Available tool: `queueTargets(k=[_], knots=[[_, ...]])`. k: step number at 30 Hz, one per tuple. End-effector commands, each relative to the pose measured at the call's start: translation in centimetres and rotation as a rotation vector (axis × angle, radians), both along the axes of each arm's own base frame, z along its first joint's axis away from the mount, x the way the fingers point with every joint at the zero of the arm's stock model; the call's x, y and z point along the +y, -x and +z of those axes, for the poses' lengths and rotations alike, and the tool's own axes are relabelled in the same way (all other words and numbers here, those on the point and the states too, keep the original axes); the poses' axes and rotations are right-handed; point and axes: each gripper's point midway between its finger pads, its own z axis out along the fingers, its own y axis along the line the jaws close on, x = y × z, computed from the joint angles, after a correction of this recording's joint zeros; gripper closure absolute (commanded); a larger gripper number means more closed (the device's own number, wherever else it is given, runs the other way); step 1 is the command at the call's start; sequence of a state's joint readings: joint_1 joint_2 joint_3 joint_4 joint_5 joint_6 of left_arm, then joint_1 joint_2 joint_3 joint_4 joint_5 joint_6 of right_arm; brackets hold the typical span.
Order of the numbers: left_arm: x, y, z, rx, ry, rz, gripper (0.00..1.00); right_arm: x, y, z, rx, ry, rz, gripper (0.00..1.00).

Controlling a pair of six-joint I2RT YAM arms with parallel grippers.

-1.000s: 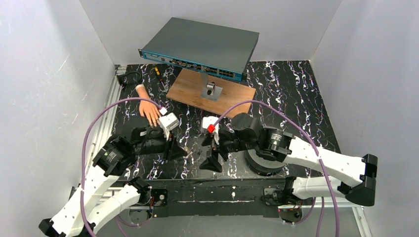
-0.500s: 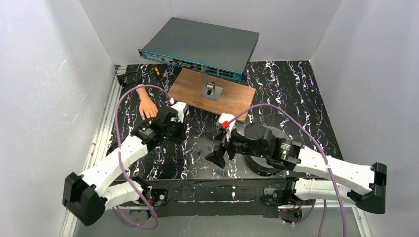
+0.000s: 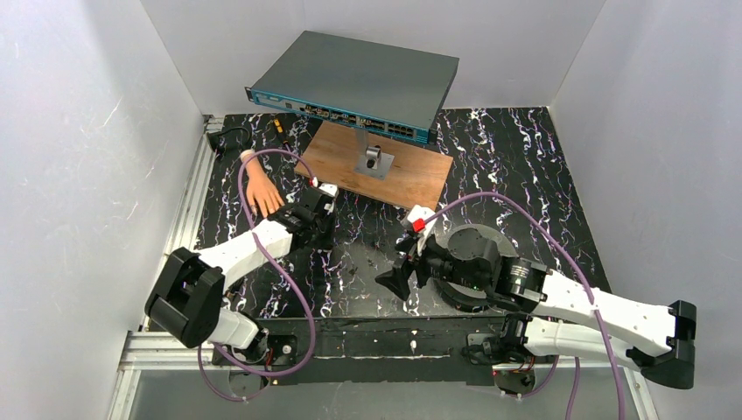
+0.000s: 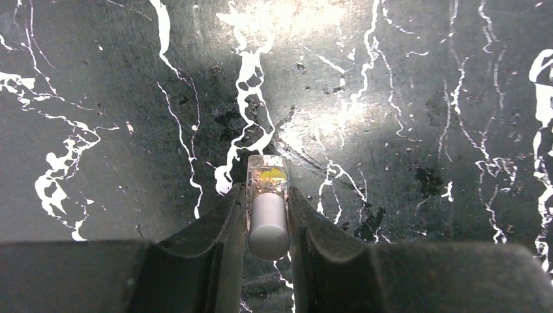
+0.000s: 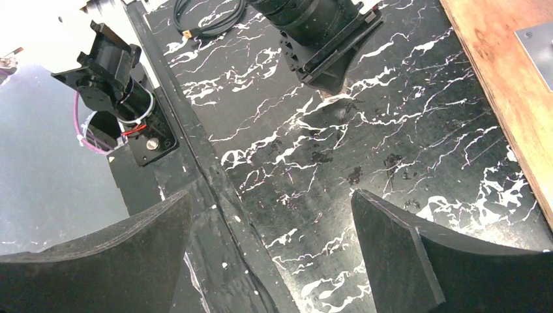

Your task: Paint the nails

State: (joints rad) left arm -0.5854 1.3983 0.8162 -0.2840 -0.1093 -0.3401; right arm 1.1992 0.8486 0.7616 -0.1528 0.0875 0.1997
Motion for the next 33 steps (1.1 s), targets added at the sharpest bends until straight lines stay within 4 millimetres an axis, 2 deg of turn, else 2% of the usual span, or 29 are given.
queueTargets(k=[1,2,10,13,16,18,23,26,28,33], knots=[[0.5,-0.6,-0.7,-0.031,-0.006,0.04,0.99,-0.3,-0.3,1.3,-0.024,-0.062,-0.032,0.01],[0.6,-0.5,-0.9,-0.03,-0.007,0.045,0.96,-0.4,-0.3,1.2,-0.023,-0.061,-0.033,0.02],[0.9,-0.1,-1.2,-0.038,-0.003,0.052,0.48,-0.5,-0.3,0.7,-0.02,-0.055,-0.035,0.02],[1.1,-0.1,-0.8,-0.05,-0.001,0.056,0.3,-0.5,-0.3,0.7,-0.019,-0.055,-0.034,0.02],[1.4,0.0,0.2,-0.074,0.005,0.065,0.18,-0.7,-0.3,0.9,-0.021,-0.055,-0.039,0.02],[1.6,0.1,1.5,-0.096,0.012,0.069,0.13,-0.9,-0.3,1.4,-0.022,-0.066,-0.043,0.02],[2.8,0.3,7.3,-0.216,0.026,0.054,0.09,-2.1,-1.1,3.5,-0.013,-0.112,-0.129,0.02],[4.5,0.5,11.1,-0.312,0.005,0.06,0.02,-3.5,-2.1,5.0,-0.017,-0.149,-0.223,0.02],[5.8,0.7,13.4,-0.377,-0.015,0.069,0.02,-4.6,-3.0,5.9,-0.022,-0.182,-0.301,0.01],[9.3,1.6,17.2,-0.487,-0.063,0.095,0.02,-7.7,-4.5,7.4,-0.07,-0.236,-0.448,0.02]])
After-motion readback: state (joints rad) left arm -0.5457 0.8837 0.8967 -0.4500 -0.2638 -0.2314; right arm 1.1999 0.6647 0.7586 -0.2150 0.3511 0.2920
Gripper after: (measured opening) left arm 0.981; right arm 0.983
